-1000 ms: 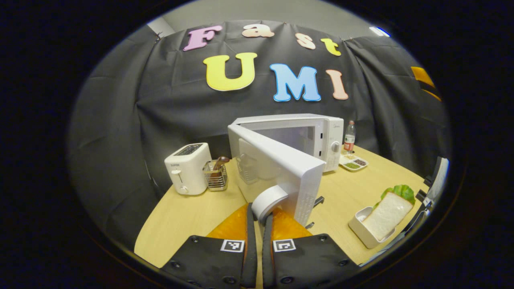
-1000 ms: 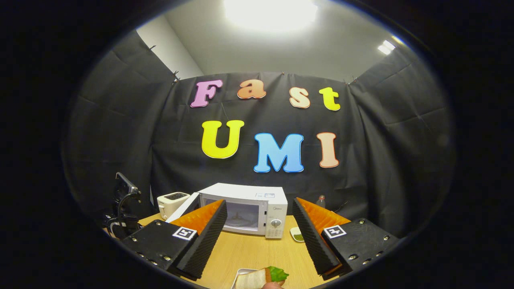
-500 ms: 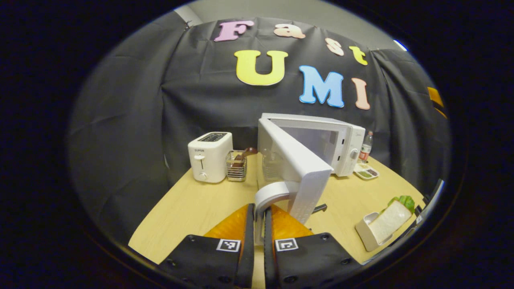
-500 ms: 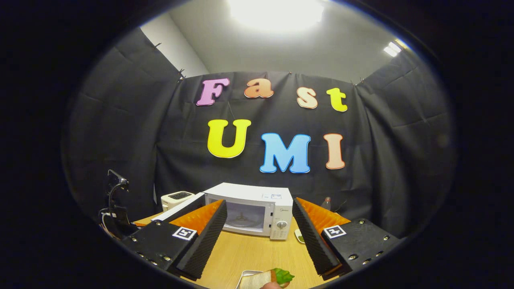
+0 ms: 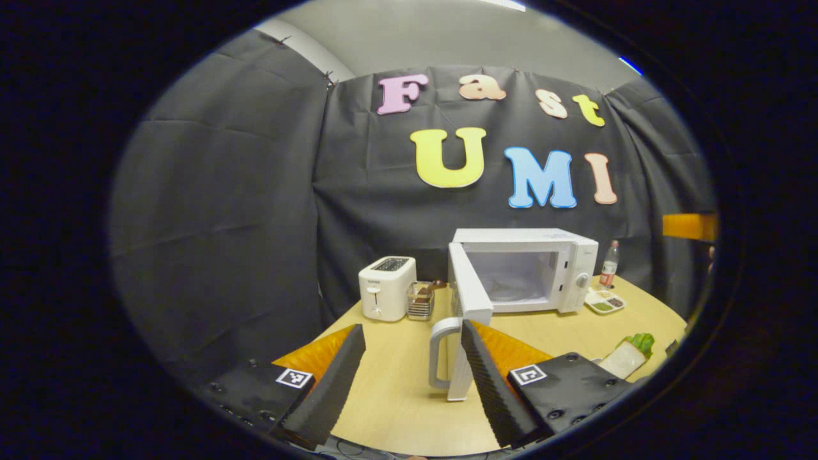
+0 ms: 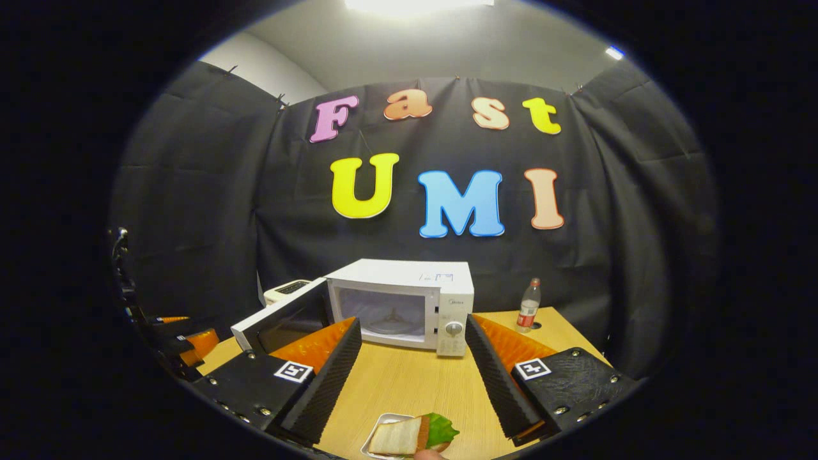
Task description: Open the microwave oven with the left hand, put the food in, and close the microwave oven.
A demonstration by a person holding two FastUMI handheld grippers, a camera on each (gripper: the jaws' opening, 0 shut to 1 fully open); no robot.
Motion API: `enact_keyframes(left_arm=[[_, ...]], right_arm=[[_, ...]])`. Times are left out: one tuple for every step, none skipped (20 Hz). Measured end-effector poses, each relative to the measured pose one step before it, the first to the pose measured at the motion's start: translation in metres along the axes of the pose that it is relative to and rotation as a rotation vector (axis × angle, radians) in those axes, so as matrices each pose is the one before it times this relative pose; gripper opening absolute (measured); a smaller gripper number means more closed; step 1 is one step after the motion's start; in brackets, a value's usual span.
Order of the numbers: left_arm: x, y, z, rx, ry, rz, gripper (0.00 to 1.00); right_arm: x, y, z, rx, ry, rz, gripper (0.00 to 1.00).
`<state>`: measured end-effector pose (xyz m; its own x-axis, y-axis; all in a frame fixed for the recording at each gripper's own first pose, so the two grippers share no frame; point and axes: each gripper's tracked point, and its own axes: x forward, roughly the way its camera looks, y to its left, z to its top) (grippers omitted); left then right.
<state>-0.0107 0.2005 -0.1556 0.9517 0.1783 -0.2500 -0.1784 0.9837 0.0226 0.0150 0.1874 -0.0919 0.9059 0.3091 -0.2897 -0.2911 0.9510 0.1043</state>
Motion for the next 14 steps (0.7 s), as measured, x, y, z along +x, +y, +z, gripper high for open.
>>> enact_keyframes(left_arm=[[-0.00729, -0.00619, 0.01164, -0.00846, -0.01876, -0.00300, 0.99], [-0.00624, -0.00671, 0.01028, -0.00990, -0.01657, -0.00672, 0.99], [-0.00707, -0.00638, 0.00664, -0.00307, -0.01655, -0.00243, 0.99], [-0.00594, -0.00413, 0.00797, 0.00296, -0.01555, 0.00237, 0.99], [-0.00447, -0.00519, 0.00761, 0.00931, -0.01663, 0.00113, 0.96], [-0.00400, -0.00427, 0.00571, 0.01361, -0.01398, -0.00015, 0.96], [-0.00459, -0.00593, 0.00394, 0.01696, -0.00946, -0.00361, 0.96], [-0.00279, -0.00593, 0.00508, 0.01723, -0.00850, -0.00130, 0.96], [-0.00114, -0.00408, 0.00574, 0.01355, -0.00981, -0.00043, 0.96], [-0.00252, -0.00400, 0.00598, 0.00903, -0.01029, -0.00006, 0.94], [-0.00330, -0.00361, 0.00391, 0.00444, -0.00786, 0.00041, 0.99], [-0.00126, -0.00315, 0.00305, 0.00167, -0.00545, 0.00205, 0.99], [-0.00128, -0.00238, 0.00164, 0.00228, -0.00111, 0.00377, 0.96], [-0.00179, 0.00003, 0.00058, 0.00519, 0.00309, 0.00986, 0.92]], right_arm=[[0.00295, -0.00454, -0.01455, 0.01099, 0.05166, 0.00982, 0.99], [0.00439, -0.00460, -0.01444, 0.01084, 0.04525, 0.00941, 0.99], [0.00344, -0.00566, -0.01158, 0.01296, 0.04062, 0.00771, 0.99], [0.00385, -0.00357, -0.01336, 0.01481, 0.04374, 0.01120, 0.99], [0.00406, -0.00407, -0.01246, 0.01463, 0.04521, 0.00867, 0.99], [0.00532, -0.00584, -0.01268, 0.01741, 0.04271, 0.00095, 0.99], [0.00373, -0.00490, -0.01100, 0.01678, 0.04222, 0.00095, 0.99], [0.00328, -0.00311, -0.01157, 0.01467, 0.03669, 0.00496, 0.99], [0.00411, -0.00303, -0.01004, 0.01005, 0.04117, 0.00354, 1.00], [0.00351, -0.00296, -0.00815, 0.01054, 0.03371, 0.00638, 0.99], [0.00405, -0.00092, -0.00663, 0.01240, 0.03203, 0.01195, 0.99], [0.00305, -0.00146, -0.01111, 0.01202, 0.03628, 0.01214, 1.00], [0.00445, -0.00146, -0.00703, 0.01803, 0.03028, 0.01450, 1.00], [0.00495, 0.00018, -0.00845, 0.02054, 0.03821, 0.01723, 0.99]])
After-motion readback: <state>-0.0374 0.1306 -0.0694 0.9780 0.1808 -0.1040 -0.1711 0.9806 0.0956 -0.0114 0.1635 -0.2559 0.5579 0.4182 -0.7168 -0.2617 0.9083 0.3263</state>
